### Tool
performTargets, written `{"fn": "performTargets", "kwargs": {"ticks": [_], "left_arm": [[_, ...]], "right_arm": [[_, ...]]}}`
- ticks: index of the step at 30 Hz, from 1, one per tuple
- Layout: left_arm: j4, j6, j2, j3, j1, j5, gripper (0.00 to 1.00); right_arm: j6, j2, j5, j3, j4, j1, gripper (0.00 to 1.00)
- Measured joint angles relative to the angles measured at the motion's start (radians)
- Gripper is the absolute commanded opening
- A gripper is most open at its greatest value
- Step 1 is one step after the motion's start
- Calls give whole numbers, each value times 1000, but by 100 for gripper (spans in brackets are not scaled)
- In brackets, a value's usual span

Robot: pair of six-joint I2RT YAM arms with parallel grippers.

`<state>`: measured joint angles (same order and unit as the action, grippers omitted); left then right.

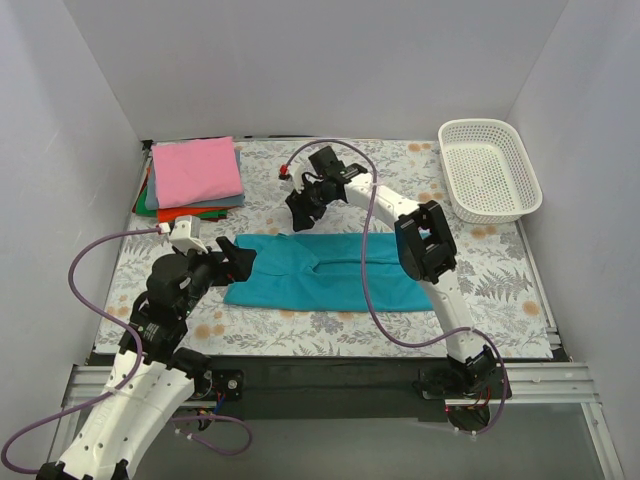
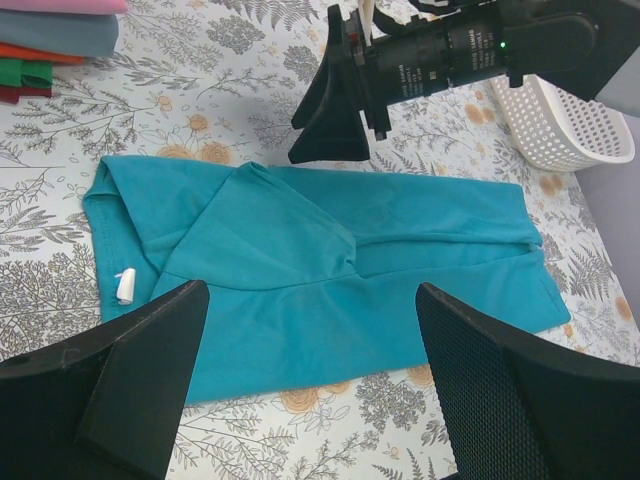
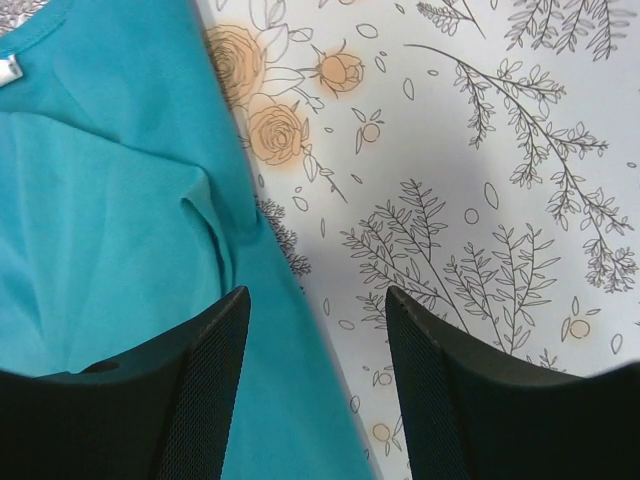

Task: Fold and stack the t-shirts
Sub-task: Fold the tshirt

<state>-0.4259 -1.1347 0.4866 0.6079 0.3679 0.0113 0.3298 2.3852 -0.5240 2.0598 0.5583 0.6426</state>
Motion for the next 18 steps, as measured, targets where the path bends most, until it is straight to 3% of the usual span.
{"fn": "performTargets", "kwargs": {"ticks": [10, 14, 18], "left_arm": [[0, -6, 2, -8, 0, 1, 84], [0, -7, 4, -9, 0, 2, 84], [-1, -7, 5, -9, 0, 2, 84]], "right_arm": [[-95, 78, -38, 25, -43, 3, 61], [-113, 93, -53, 35, -47, 7, 39], [-114, 101, -73, 37, -46, 8, 30]]}}
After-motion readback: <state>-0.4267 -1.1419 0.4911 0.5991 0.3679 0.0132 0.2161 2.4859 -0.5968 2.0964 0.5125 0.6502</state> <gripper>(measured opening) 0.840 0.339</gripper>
